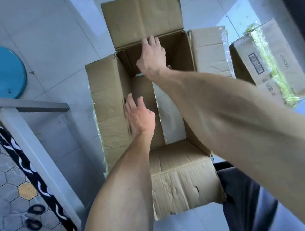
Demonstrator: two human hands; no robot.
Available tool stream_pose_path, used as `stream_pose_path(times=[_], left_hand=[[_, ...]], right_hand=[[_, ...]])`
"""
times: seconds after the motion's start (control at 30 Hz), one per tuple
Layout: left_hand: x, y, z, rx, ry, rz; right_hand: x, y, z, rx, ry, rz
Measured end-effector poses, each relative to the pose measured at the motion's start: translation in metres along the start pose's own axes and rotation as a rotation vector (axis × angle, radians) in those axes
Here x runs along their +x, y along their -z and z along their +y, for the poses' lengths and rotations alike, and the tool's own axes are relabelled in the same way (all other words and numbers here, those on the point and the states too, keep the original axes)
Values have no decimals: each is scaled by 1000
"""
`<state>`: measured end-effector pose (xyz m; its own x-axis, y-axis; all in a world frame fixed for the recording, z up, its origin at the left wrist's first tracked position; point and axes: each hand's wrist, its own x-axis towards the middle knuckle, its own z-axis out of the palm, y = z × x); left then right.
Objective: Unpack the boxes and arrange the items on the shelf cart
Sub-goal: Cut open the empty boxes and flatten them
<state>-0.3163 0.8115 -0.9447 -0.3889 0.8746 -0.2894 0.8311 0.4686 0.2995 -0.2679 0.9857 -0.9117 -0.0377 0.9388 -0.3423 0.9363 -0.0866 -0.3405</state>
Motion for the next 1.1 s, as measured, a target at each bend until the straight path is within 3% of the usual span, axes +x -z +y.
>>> stream_pose_path(times=[0.03,0.1,0.23,0.4,0.5,0.6,0.7,0.83,0.93,1.1], left_hand=[[-8,6,-2,-29,65,-23],[-26,18,-7,-130,222,-58],[-70,36,-24,-184,379,-94],[-112,39,-46,-25,648,-161],[-123,34,-62,-104,975,-253],[-129,26,-74,-283,1068,-264],[-128,26,-82,-454,1204,-138],[-134,35,-98,-841,1448,-12],[-141,42,-107,-1068,1404,-8],[-121,98,-59,-928,1150,298]], right_hand=[[-21,-6,3,63,-54,-37],[-70,-26,15,134,-129,-273],[-177,-62,48,-8,-160,-734],[-263,-83,65,-57,-183,-1001],[-283,-89,63,-52,-166,-982],[-291,-90,60,-206,-21,-970],[-301,-90,61,-354,64,-998],[-312,-87,61,-444,131,-885],[-313,-75,57,-409,88,-744],[-308,-39,27,-243,-22,-585]])
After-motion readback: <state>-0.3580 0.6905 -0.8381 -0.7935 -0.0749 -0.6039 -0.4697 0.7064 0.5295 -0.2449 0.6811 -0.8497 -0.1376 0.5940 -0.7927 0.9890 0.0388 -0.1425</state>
